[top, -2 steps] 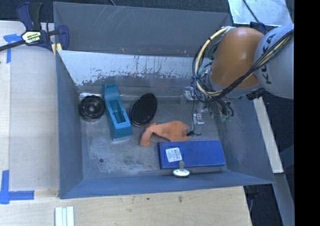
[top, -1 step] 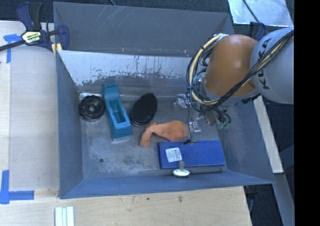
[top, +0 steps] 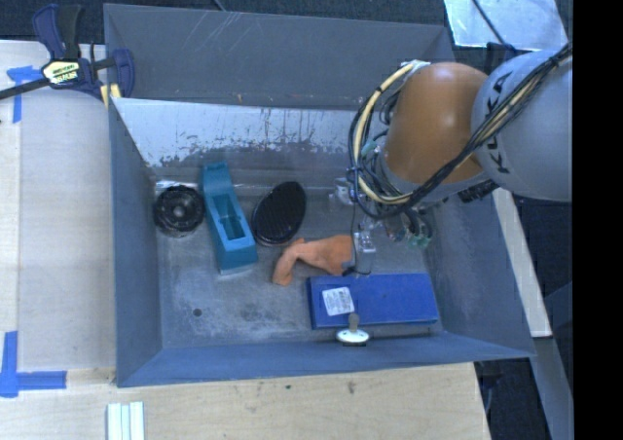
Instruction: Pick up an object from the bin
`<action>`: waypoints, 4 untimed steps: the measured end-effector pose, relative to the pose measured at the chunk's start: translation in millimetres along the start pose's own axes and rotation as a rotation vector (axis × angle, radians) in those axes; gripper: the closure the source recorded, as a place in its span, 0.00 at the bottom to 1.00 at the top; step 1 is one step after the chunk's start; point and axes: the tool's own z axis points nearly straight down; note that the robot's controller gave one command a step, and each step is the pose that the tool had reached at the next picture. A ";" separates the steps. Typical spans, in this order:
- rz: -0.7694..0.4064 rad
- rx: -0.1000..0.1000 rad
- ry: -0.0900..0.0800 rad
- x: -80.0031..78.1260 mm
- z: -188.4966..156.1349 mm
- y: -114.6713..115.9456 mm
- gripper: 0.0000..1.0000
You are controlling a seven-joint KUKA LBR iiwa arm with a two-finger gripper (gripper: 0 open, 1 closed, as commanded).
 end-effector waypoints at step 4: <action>-0.015 0.000 -0.001 -3.1 46.2 -5.0 1.00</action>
Offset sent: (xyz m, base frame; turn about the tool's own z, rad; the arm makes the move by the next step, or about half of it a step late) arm 0.0013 -0.0049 -0.0533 -0.0148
